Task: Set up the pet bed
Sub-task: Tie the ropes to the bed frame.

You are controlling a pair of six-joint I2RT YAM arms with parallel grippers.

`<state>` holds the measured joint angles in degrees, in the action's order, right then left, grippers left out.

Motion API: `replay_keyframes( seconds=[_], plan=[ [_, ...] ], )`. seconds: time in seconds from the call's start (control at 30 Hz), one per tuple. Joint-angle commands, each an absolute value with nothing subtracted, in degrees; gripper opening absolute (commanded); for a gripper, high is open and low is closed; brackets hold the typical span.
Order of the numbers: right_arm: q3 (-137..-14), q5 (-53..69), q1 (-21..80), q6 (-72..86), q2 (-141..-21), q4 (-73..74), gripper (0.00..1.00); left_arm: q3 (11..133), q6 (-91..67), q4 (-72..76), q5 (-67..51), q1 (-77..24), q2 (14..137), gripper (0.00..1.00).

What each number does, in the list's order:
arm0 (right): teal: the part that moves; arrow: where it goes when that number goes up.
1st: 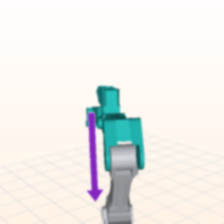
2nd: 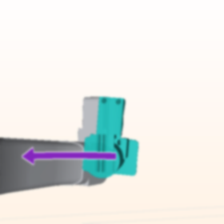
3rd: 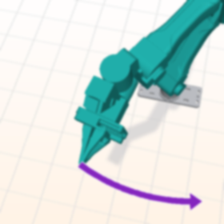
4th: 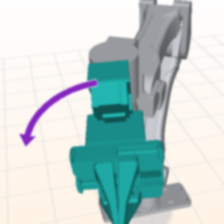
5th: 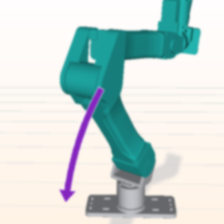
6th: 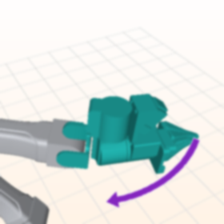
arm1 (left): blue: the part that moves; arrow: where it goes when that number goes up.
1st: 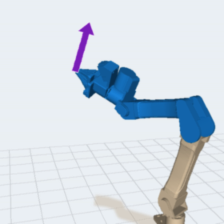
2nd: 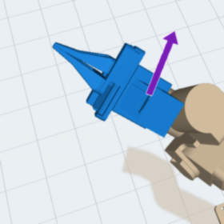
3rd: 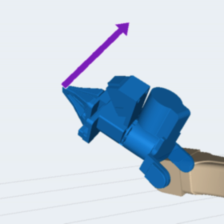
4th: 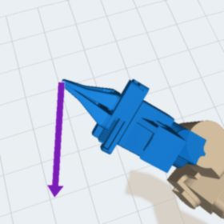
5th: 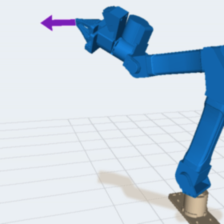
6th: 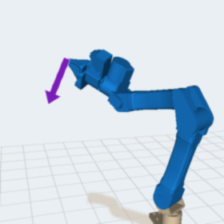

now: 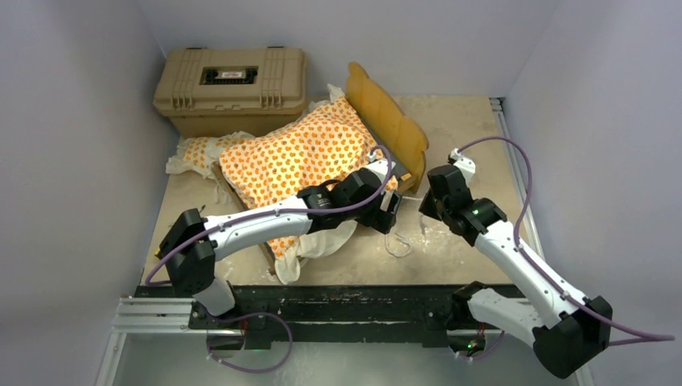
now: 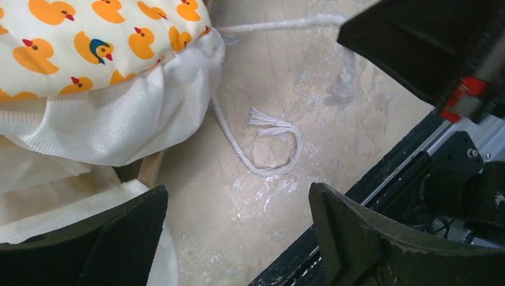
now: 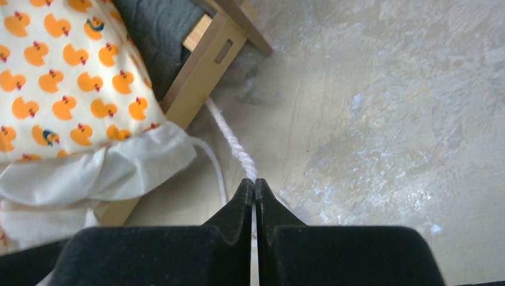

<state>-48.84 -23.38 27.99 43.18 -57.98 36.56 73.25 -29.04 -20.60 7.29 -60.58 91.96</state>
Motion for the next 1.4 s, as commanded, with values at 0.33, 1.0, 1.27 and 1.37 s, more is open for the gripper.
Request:
replay_keyframes(
  seconds=[0.33,1.0,1.27,1.37],
  plan=[
    [-34.9,12.1,28.0,40.9,-56.5,22.5,0.00,70.6,-37.4,-14.2,15.5,-60.2,90.5,0.85],
    [-35.9,18.1,32.6,38.7,-71.1,14.0,0.27,69.2,-34.6,-18.7,21.1,-60.2,82.7,0.87],
    [-41.5,-6.3,32.5,39.3,-61.6,28.2,0.52,68.5,-33.5,-20.2,22.6,-60.1,81.3,0.88],
    [-40.8,-7.4,32.4,40.7,-61.9,26.6,0.48,68.5,-33.0,-20.4,22.5,-60.1,81.3,0.88]
  ],
)
